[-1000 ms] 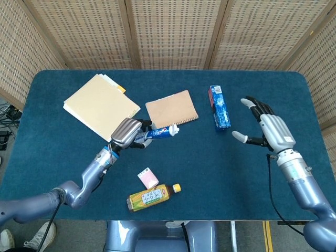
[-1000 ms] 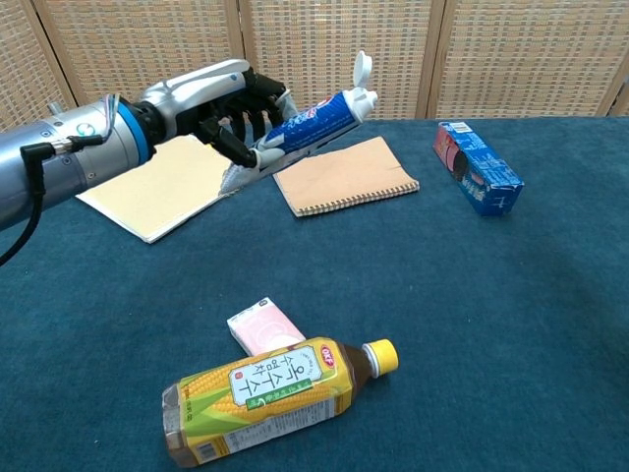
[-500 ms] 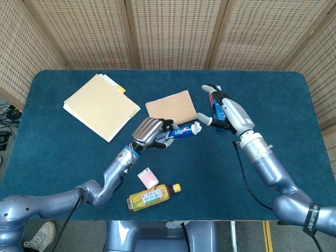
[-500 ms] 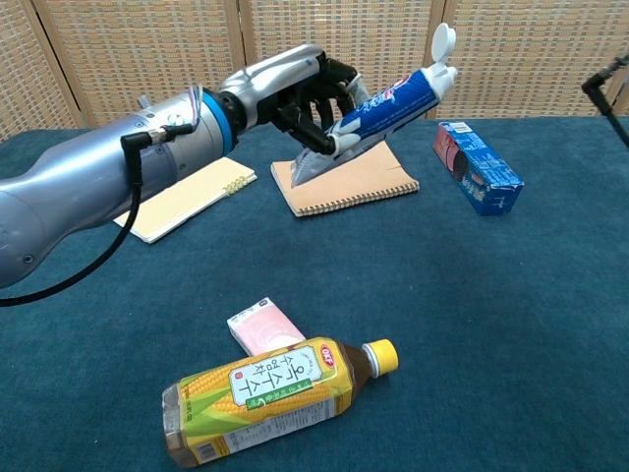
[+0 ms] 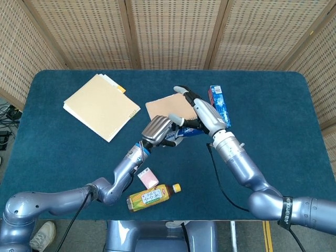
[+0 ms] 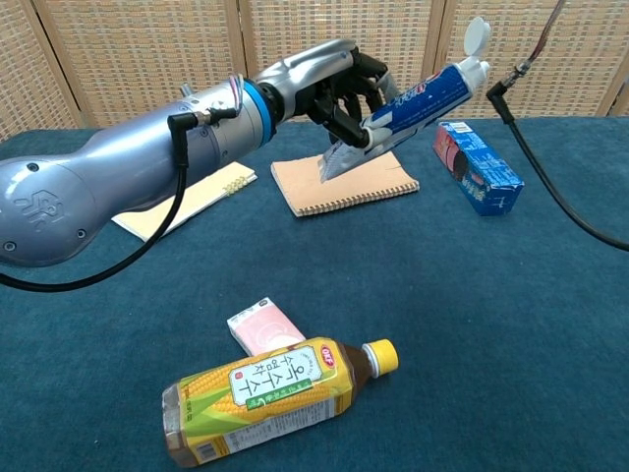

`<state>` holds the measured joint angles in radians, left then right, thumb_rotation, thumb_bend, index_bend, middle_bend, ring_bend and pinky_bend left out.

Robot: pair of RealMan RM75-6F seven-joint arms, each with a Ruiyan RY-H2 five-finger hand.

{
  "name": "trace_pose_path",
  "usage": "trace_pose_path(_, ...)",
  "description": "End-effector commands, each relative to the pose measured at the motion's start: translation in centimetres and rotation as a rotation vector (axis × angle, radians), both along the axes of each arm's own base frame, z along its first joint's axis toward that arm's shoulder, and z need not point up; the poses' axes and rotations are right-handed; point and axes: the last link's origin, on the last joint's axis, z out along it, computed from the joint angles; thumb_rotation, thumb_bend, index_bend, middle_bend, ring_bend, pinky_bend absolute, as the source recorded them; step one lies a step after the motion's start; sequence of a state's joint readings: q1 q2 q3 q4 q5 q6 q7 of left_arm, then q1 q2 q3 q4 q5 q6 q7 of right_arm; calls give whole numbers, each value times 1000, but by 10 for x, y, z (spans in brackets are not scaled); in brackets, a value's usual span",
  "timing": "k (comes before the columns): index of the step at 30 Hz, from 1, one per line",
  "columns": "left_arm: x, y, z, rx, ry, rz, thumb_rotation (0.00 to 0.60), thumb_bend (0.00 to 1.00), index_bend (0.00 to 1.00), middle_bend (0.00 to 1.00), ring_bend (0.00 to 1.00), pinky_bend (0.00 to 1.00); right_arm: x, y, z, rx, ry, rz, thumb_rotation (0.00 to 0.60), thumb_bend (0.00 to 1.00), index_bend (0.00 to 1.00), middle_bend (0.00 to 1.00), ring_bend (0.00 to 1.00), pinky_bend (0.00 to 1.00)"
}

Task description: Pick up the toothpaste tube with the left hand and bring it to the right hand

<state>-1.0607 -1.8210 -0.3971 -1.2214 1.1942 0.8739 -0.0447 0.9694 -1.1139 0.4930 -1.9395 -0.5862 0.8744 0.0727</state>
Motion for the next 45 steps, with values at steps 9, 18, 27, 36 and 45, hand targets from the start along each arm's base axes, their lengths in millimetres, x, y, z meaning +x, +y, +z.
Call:
trace_pose_path(9, 14, -5, -2, -15, -35, 0, 600, 641, 689, 592, 524, 581, 11, -6, -23, -11, -17, -3, 0, 0, 0, 0, 0, 0)
trace_pose_path(18, 16, -8, 5, -33, -90, 10, 600, 641, 690, 593, 524, 581, -5, -9, -29, -27, -6, -39, 0, 0, 0, 0, 0, 0)
trace_pose_path(27, 14, -12, 10, -37, -113, 0, 600, 641, 694, 598, 524, 581, -15, -11, -25, -35, -17, -59, 0, 0, 0, 0, 0, 0)
trace_pose_path(36, 6, -25, 11, -51, -162, -10, 600, 641, 695, 599, 524, 581, -31, -12, -12, -27, -44, -93, 0, 0, 0, 0, 0, 0)
trace_pose_path(45, 6, -24, 13, -49, -212, 7, 600, 641, 696, 600, 524, 581, -38, -9, -7, -18, -61, -100, 0, 0, 0, 0, 0, 0)
